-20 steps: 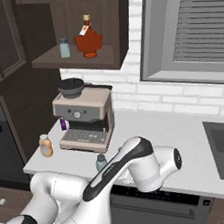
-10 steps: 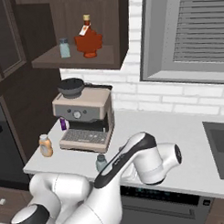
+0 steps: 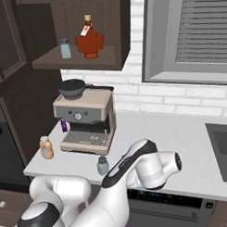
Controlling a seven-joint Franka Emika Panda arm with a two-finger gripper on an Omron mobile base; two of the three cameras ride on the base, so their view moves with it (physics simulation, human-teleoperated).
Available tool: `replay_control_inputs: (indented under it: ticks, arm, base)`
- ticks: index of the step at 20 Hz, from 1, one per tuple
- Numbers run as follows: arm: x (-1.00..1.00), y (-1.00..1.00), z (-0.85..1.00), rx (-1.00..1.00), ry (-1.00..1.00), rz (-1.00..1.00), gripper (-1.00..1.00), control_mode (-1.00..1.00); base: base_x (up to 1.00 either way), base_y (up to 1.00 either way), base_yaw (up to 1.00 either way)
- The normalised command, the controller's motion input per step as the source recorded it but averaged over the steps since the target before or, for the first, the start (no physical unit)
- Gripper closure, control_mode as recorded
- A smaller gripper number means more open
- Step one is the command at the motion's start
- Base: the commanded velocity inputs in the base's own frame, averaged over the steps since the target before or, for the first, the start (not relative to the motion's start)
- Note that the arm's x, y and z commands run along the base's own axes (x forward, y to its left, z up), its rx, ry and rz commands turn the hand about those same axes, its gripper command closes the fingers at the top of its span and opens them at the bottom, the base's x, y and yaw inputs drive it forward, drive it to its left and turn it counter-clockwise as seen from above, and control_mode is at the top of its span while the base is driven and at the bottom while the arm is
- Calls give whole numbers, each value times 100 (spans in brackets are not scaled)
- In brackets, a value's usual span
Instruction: Put the shaker and condiment bottle from the counter next to their counterparts in the cabinet.
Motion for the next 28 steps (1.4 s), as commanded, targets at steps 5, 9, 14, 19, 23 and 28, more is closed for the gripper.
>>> replay_control_inputs:
  ticks: [5, 9, 14, 19, 23, 28]
  arm:
    - [24, 7, -2, 0, 0, 0, -100, -100]
    - [34, 5, -19, 0, 0, 0, -100, -100]
    - [23, 2, -21, 0, 0, 0, -100, -100]
    - [2, 6, -17, 0, 0, 0, -100, -100]
    - [0, 12, -16, 0, 0, 0, -100, -100]
    - [3, 18, -20, 0, 0, 0, -100, -100]
  base:
    - [0, 0, 0]
    - [0, 0, 0]
    - [0, 0, 0]
    - [0, 0, 0]
    - [0, 0, 0]
    - [0, 0, 0]
